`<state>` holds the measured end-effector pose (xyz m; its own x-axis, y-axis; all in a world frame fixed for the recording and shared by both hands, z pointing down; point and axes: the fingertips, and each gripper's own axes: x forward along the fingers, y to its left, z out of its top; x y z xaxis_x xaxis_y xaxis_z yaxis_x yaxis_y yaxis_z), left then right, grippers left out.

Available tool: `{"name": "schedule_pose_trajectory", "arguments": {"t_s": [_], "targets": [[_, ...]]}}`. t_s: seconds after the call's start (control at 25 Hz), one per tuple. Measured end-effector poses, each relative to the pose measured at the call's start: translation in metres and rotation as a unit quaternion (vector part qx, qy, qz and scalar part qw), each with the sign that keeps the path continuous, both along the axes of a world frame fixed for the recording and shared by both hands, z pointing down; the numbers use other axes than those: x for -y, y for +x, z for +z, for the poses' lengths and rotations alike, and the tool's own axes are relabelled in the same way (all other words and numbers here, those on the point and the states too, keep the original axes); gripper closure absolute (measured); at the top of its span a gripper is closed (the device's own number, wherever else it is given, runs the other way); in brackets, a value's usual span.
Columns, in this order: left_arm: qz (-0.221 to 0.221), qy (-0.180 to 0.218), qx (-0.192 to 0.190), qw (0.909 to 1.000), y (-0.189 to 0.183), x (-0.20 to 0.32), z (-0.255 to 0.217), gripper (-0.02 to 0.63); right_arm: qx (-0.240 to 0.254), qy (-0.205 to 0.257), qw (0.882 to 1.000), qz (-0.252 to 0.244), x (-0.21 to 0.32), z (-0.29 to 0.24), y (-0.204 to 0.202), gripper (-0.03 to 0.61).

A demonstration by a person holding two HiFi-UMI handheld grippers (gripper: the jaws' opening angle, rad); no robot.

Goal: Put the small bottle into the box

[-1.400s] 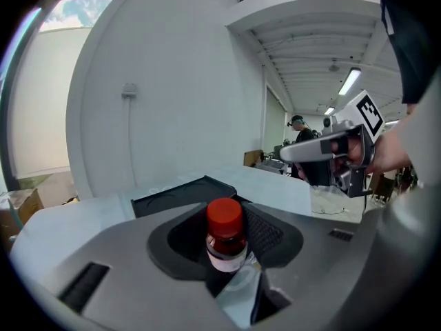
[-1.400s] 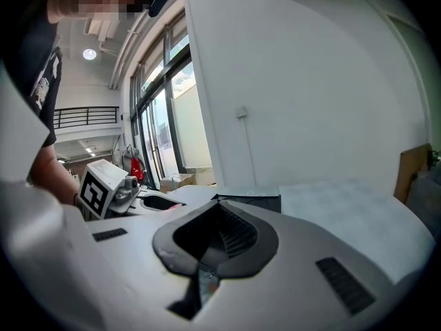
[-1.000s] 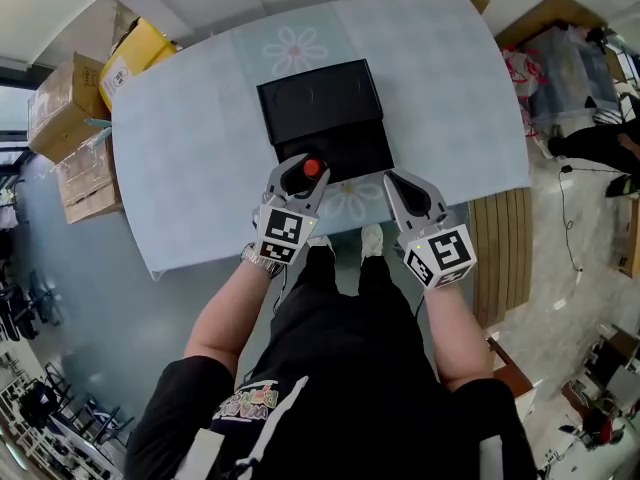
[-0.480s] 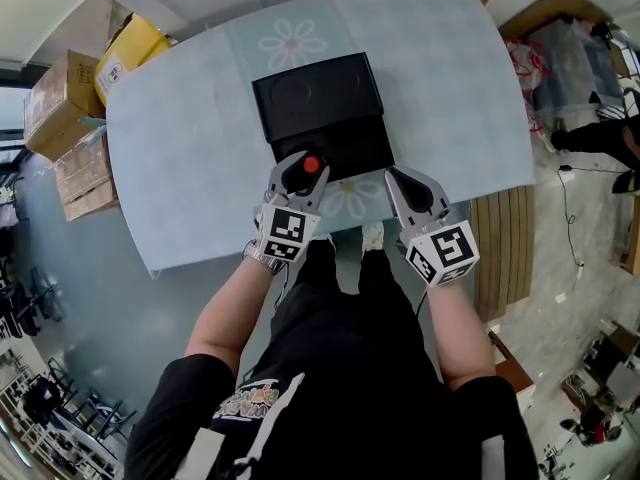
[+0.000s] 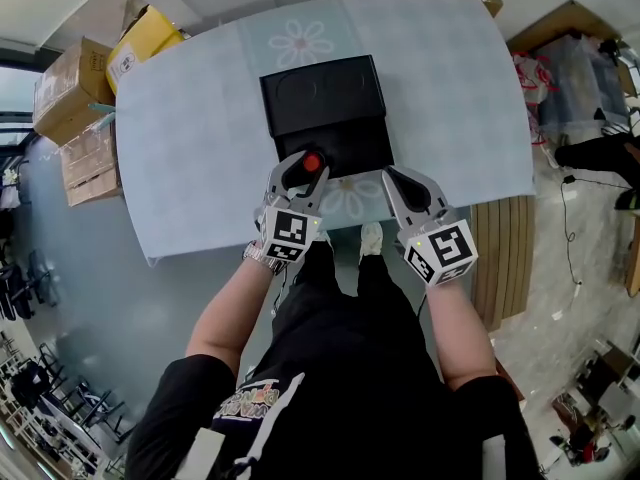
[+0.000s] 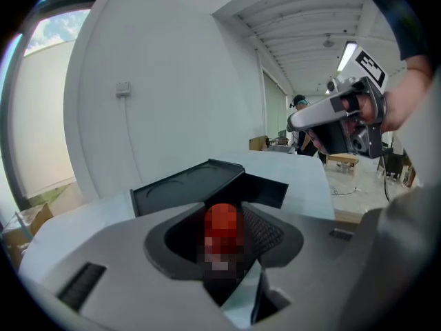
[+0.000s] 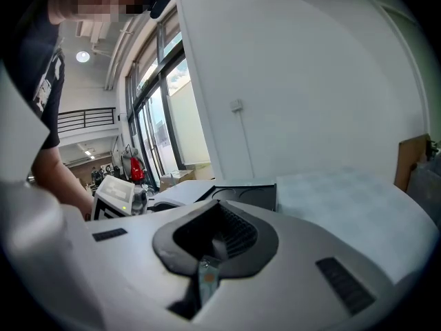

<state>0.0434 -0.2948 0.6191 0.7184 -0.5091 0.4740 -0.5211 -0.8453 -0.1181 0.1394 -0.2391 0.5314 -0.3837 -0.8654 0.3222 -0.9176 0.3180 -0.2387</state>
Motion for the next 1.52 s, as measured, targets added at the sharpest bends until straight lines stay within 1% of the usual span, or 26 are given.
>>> {"name": "schedule_pose_trajectory", "arguments": {"t_s": [0.2, 0.4, 0.6, 0.8, 0.88, 0.92, 1.08, 1.28, 1.4, 1.52], "targets": [[-0.026, 0.028, -0.033, 0.9987, 0.002, -0.011, -0.033, 0.456, -0.004, 0.018, 1.000, -0.023, -0.013, -0.013, 0.003, 0.571], [-0.065, 0.059, -0.068, 0.9938, 0.000, -0.033, -0.083, 0.456, -0.009, 0.043, 0.998, -0.053, -0.031, -0.036, 0.004, 0.571], [-0.105, 0.096, -0.100, 0.9847, -0.004, -0.060, -0.134, 0.471, -0.010, 0.077, 0.993, -0.091, -0.047, -0.067, 0.007, 0.571], [-0.147, 0.116, -0.136, 0.9728, -0.014, -0.097, -0.174, 0.519, -0.010, 0.108, 0.986, -0.127, -0.066, -0.094, 0.004, 0.571], [-0.162, 0.118, -0.146, 0.9689, -0.021, -0.112, -0.185, 0.594, -0.008, 0.115, 0.983, -0.141, -0.073, -0.102, -0.002, 0.571], [-0.166, 0.116, -0.149, 0.9678, -0.024, -0.120, -0.190, 0.606, -0.008, 0.118, 0.982, -0.148, -0.076, -0.106, -0.006, 0.571], [-0.176, 0.103, -0.150, 0.9674, -0.034, -0.146, -0.205, 0.606, 0.000, 0.125, 0.978, -0.168, -0.087, -0.116, -0.024, 0.571], [-0.177, 0.093, -0.155, 0.9674, -0.061, -0.173, -0.213, 0.606, 0.007, 0.130, 0.974, -0.185, -0.102, -0.125, -0.060, 0.571], [-0.173, 0.085, -0.154, 0.9692, -0.079, -0.183, -0.214, 0.606, 0.007, 0.131, 0.974, -0.183, -0.111, -0.129, -0.082, 0.571], [-0.164, 0.079, -0.141, 0.9731, -0.100, -0.192, -0.213, 0.606, 0.007, 0.127, 0.977, -0.170, -0.122, -0.128, -0.103, 0.571]]}}
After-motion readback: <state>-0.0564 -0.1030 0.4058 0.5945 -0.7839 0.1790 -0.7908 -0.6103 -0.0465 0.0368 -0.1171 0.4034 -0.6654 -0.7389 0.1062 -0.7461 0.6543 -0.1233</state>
